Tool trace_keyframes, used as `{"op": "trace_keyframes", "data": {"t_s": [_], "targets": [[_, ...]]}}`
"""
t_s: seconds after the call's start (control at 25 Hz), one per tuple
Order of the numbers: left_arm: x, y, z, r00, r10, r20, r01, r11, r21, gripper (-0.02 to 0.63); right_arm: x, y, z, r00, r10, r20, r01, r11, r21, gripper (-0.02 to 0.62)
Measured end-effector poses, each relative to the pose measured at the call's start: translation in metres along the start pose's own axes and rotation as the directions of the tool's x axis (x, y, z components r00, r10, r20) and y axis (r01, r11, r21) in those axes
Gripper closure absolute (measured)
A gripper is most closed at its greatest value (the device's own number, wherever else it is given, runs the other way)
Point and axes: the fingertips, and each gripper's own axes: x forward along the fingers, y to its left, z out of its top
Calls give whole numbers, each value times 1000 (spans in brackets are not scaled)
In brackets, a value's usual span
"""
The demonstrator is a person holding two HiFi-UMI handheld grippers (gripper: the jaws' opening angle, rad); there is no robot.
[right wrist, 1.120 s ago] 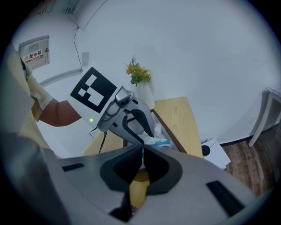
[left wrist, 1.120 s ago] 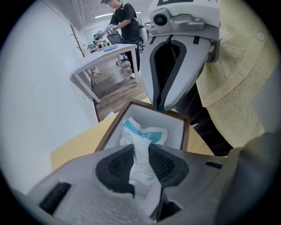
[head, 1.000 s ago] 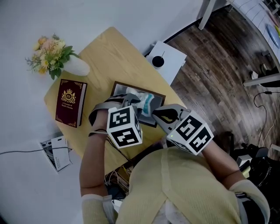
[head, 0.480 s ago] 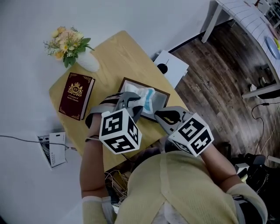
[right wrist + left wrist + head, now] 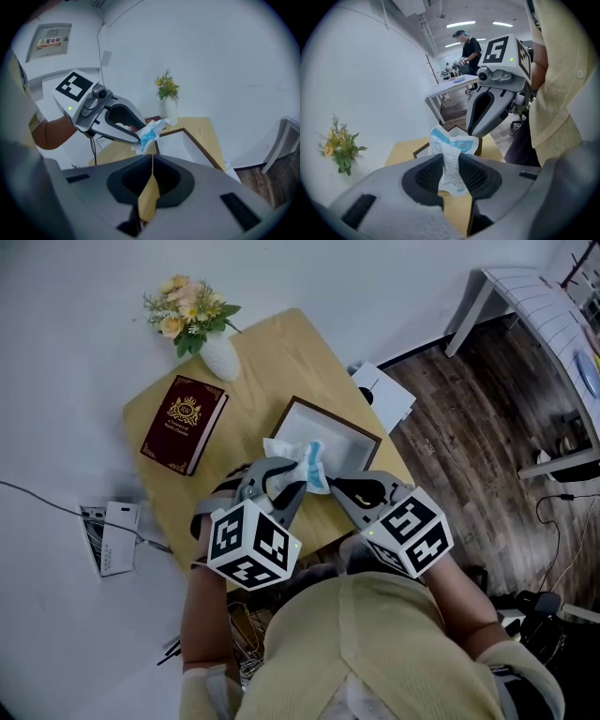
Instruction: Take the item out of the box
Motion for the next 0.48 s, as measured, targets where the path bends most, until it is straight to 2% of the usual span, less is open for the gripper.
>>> {"op": "trace_keyframes", "data": {"t_s": [0.12, 0.24, 0.48], "targets": [[-10, -2, -10, 998, 54, 25, -51, 994, -93, 488, 1, 7, 2, 1000, -6, 5, 6, 1000, -5, 565], [-21, -1, -19, 993, 109, 47, -99, 978, -184, 488, 4, 13, 4, 1000, -8, 7, 8, 1000, -14, 565], [-42, 3, -35, 964, 249, 90, -206, 919, -337, 488, 13, 30, 11, 1000, -3, 15, 4, 999, -38, 565]]}}
